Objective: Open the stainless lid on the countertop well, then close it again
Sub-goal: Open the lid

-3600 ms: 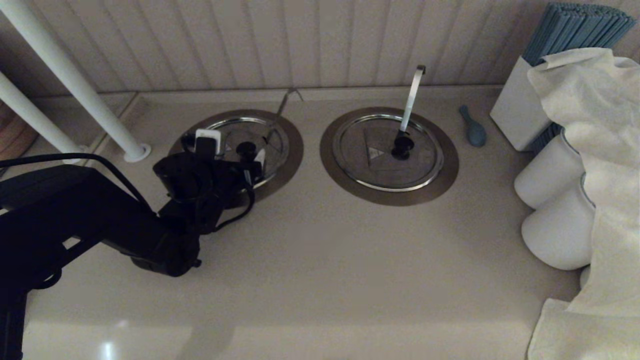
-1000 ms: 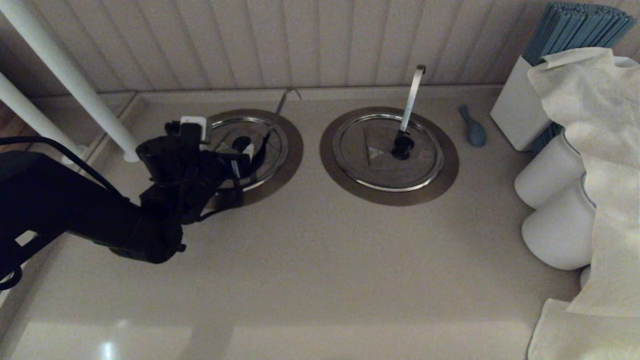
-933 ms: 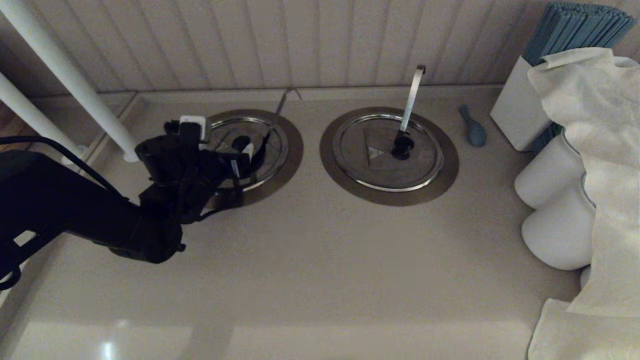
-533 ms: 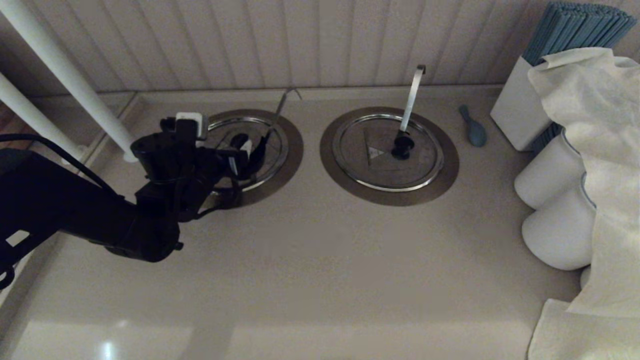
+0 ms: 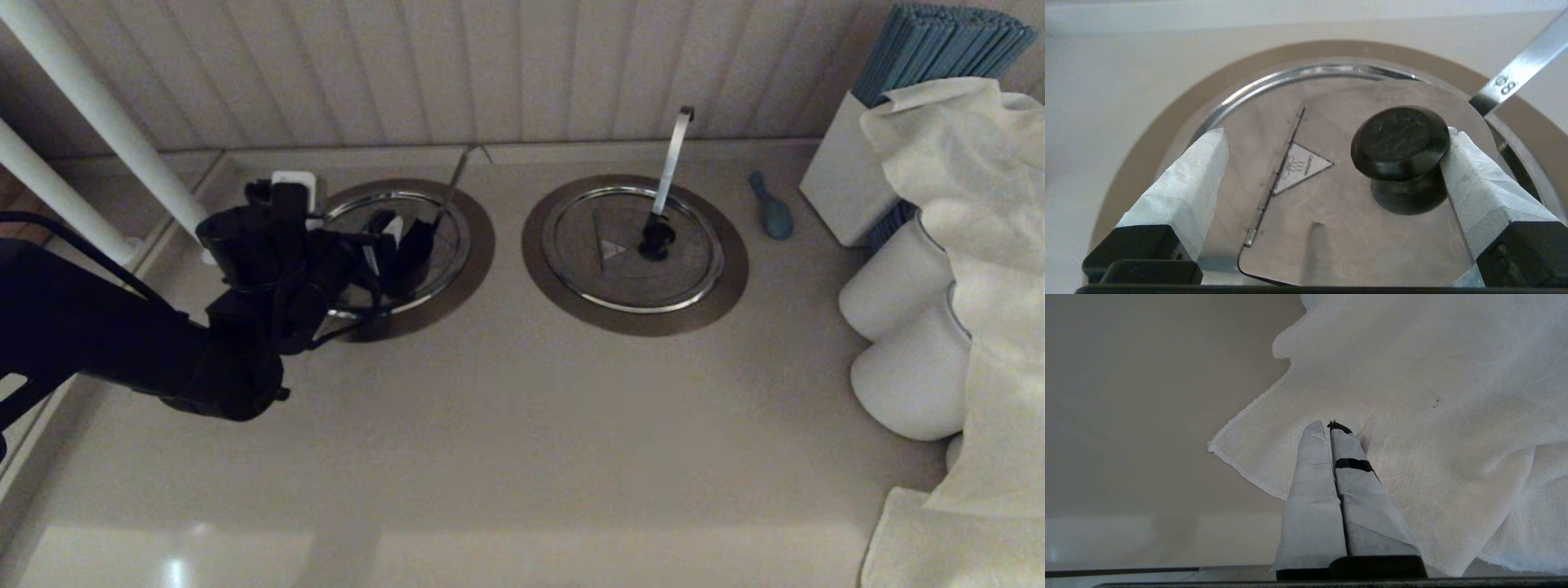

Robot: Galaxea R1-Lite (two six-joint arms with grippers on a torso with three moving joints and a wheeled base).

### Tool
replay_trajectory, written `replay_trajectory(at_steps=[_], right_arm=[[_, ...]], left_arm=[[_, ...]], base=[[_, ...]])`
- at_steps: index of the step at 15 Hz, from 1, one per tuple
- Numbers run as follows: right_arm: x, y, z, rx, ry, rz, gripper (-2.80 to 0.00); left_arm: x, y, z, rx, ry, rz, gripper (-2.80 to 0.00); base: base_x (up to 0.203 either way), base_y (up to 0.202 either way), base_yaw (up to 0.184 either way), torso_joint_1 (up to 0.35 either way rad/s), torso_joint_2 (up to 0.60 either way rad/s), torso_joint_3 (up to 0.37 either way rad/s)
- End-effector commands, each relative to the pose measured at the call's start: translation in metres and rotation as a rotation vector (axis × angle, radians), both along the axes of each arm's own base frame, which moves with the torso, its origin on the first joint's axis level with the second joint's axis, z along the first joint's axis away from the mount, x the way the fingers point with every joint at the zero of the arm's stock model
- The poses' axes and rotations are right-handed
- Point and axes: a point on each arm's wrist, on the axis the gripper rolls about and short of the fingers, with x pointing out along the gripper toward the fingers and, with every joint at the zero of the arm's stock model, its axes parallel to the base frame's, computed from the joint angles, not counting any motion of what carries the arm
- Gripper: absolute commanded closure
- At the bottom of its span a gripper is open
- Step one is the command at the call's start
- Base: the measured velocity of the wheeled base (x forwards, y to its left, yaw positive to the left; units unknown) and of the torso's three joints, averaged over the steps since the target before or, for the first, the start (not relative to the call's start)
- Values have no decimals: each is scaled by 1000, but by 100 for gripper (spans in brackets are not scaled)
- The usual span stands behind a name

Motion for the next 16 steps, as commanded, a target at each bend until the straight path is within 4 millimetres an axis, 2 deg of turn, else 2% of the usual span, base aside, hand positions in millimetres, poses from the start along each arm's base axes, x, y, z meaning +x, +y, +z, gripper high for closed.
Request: replay_trajectory(at_steps=[1, 16], right_arm=[[0, 0, 0, 0, 0, 1, 0], [0, 0, 0, 0, 1, 1, 0]], left_arm=[[0, 3, 4, -4, -14, 10, -280], [6, 42, 21, -25, -54, 103, -280]], base=[[0, 0, 0, 0, 0, 0], [0, 0, 0, 0, 0, 0]])
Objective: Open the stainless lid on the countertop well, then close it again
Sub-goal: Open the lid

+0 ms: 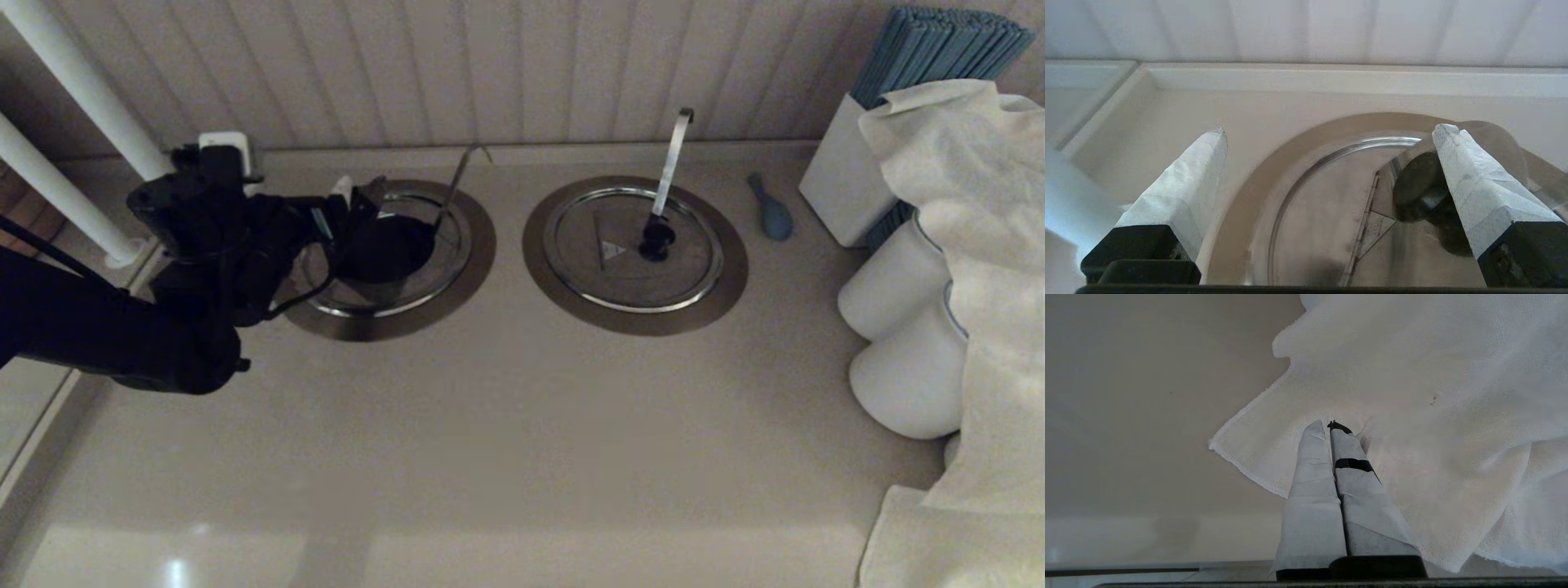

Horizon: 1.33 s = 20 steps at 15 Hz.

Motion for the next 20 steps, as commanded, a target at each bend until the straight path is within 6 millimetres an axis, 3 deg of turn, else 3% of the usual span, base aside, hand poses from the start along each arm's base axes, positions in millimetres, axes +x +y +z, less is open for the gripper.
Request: replay_trajectory(at_steps=[1, 13, 20], right_arm=[[0, 0, 0, 0, 0, 1, 0], [0, 0, 0, 0, 1, 1, 0], [0, 0, 0, 0, 1, 1, 0]], left_arm=[[3, 5, -2, 2, 5, 10, -280], [8, 39, 9, -2, -23, 96, -280], [-10, 68, 48, -19, -88, 176, -280]], base=[[0, 0, 0, 0, 0, 0], [0, 0, 0, 0, 0, 0], [0, 0, 0, 0, 0, 0]])
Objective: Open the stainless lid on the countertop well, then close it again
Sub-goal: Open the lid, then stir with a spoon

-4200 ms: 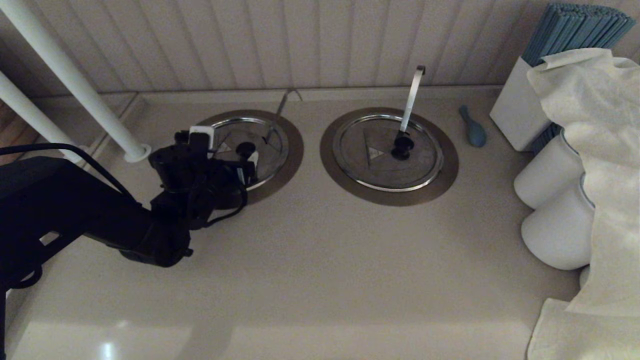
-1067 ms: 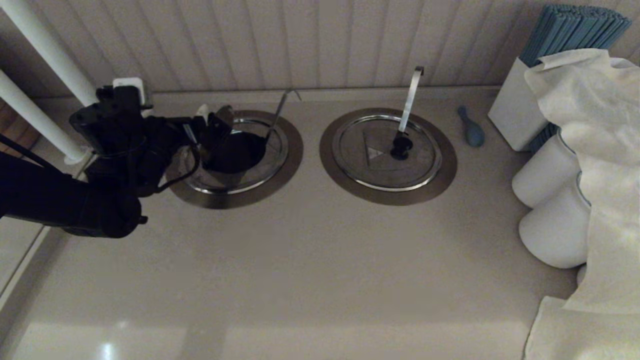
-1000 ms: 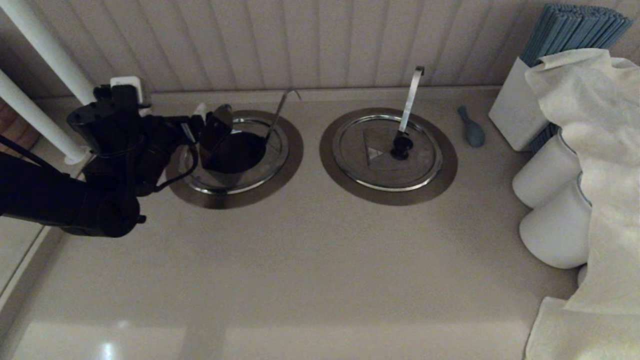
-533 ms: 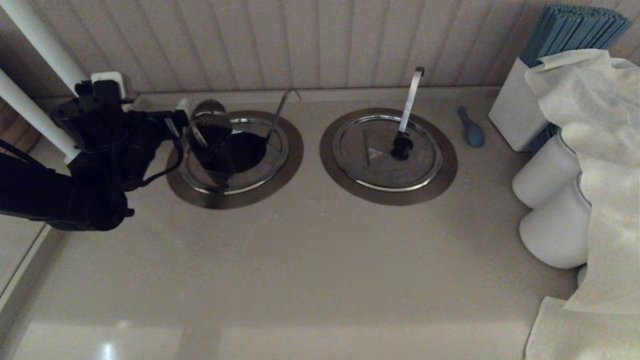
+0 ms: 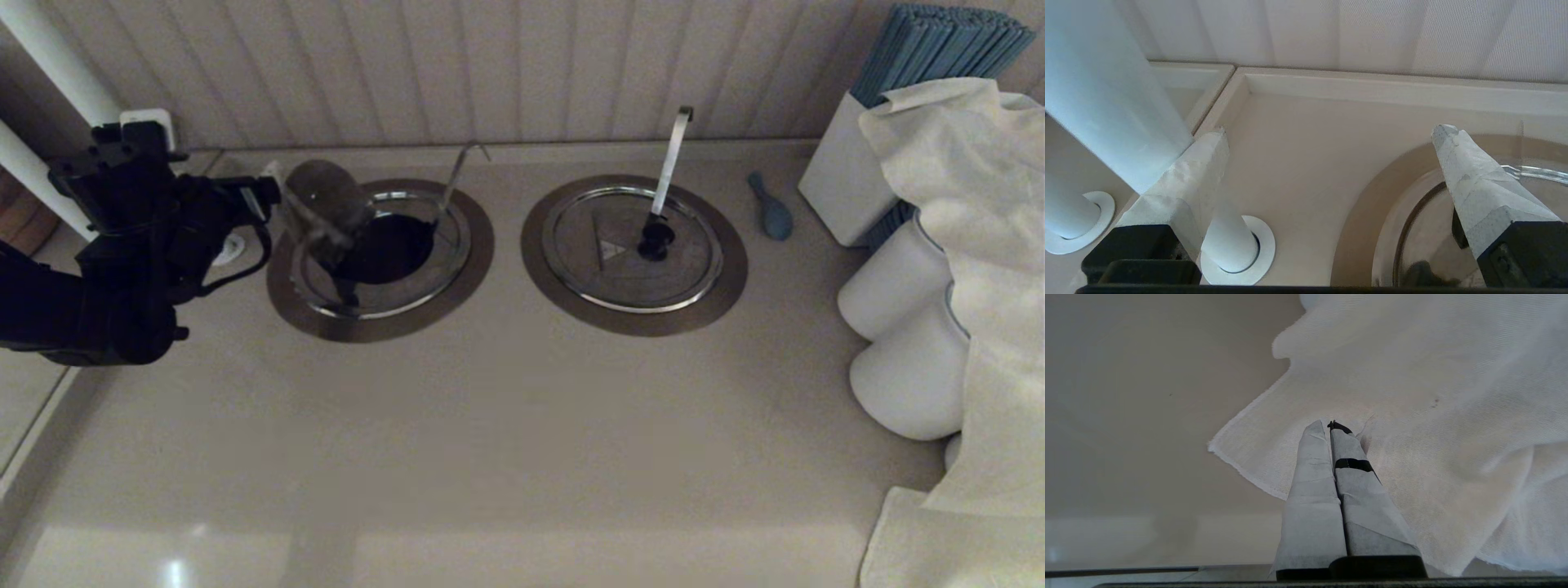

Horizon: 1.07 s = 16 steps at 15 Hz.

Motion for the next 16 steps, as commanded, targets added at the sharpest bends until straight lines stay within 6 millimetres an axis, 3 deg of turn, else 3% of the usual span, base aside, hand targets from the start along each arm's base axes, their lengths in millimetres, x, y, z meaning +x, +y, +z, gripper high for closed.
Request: replay_trajectory(at_steps=[1, 4, 8, 9, 11, 12, 14, 16], right_arm=[[0, 0, 0, 0, 1, 1, 0], [0, 0, 0, 0, 2, 1, 0], [0, 0, 0, 0, 2, 1, 0], [0, 0, 0, 0, 1, 1, 0], [0, 0, 0, 0, 1, 0, 0], [0, 0, 0, 0, 2, 1, 0], [0, 0, 0, 0, 1, 1, 0], [0, 0, 0, 0, 1, 1, 0]], left_arm=[[-13, 6, 21, 0, -70, 22, -280], [-32, 5, 44, 4, -125, 25, -280], [-39, 5, 51, 6, -144, 28, -280], [-43, 0, 54, 6, -150, 11, -280], [-43, -28, 51, 1, -139, -76, -280], [-41, -45, 48, -1, -126, -125, -280], [-29, -71, 21, 4, -10, -218, -280], [-25, -83, -7, 20, 125, -361, -280]], base=[[0, 0, 0, 0, 0, 0], [0, 0, 0, 0, 0, 0], [0, 0, 0, 0, 0, 0], [0, 0, 0, 0, 0, 0], [0, 0, 0, 0, 0, 0], [0, 0, 0, 0, 0, 0], [0, 0, 0, 0, 0, 0], [0, 0, 0, 0, 0, 0]])
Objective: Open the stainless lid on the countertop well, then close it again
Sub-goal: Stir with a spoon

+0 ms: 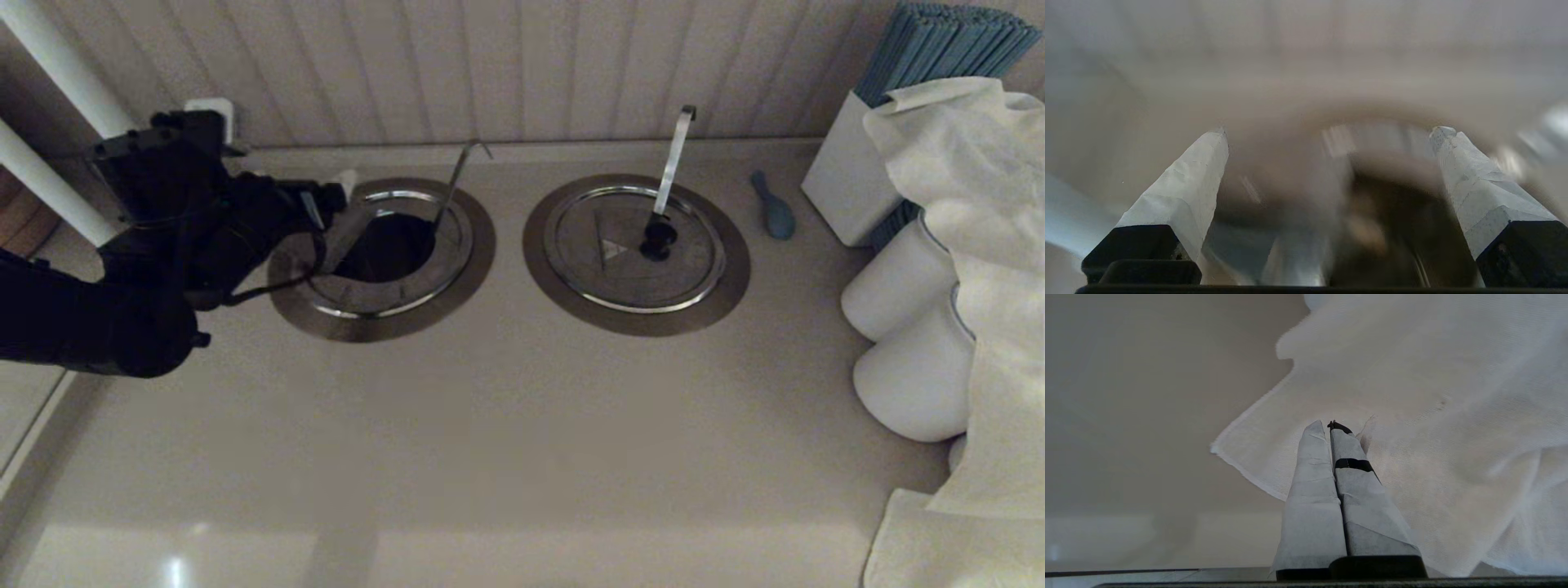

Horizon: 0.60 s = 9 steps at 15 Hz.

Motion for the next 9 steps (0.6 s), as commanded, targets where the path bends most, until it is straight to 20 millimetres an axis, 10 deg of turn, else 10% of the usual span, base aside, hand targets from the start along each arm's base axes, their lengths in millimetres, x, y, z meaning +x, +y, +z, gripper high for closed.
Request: replay_trajectory(at_steps=[1, 9], right_arm=[[0, 0, 0, 0, 1, 1, 0], [0, 0, 0, 0, 1, 1, 0]], left_arm=[[3, -13, -16, -23, 68, -111, -280], [68, -74, -49, -66, 99, -248, -280]], base=[[0, 0, 0, 0, 0, 0], [0, 0, 0, 0, 0, 0]])
